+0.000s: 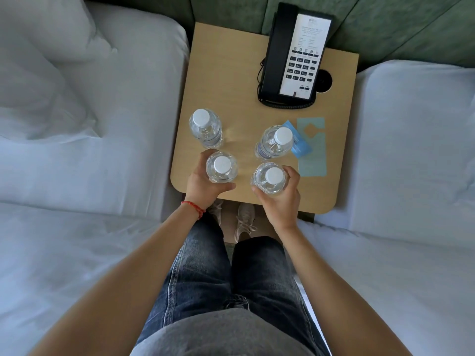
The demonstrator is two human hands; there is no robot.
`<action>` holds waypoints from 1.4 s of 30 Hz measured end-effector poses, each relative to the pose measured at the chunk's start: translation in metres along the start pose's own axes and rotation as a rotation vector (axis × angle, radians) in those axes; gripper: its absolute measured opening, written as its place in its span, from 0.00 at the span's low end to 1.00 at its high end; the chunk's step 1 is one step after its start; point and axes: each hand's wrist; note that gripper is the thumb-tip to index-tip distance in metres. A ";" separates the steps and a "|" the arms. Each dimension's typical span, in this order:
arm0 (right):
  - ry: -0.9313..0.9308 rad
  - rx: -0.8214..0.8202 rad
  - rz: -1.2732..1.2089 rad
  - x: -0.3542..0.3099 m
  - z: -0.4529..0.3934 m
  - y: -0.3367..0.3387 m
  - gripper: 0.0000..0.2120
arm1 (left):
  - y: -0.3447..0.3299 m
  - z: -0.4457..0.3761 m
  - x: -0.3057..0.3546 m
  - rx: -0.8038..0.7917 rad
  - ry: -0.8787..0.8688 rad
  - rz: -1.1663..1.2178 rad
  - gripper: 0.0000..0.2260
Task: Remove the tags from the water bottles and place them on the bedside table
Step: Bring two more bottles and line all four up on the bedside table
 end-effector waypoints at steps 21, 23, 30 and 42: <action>0.030 -0.083 0.081 -0.010 0.007 0.023 0.34 | 0.011 0.015 0.025 0.001 0.027 -0.016 0.32; 0.031 -0.098 0.051 -0.015 0.007 0.027 0.33 | 0.012 0.017 0.032 0.008 0.029 -0.010 0.31; 0.100 0.019 -0.034 -0.039 -0.012 0.043 0.27 | 0.020 0.020 0.069 0.156 -0.100 0.069 0.18; 0.065 -0.005 0.032 -0.051 -0.062 0.035 0.22 | 0.031 -0.030 0.089 0.193 -0.136 -0.075 0.21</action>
Point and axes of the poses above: each hand's wrist, its own z-axis away from the middle knuckle, its own y-axis out of the back of the hand, x = y × z, and after that the axes turned 12 degrees about z, right-handed
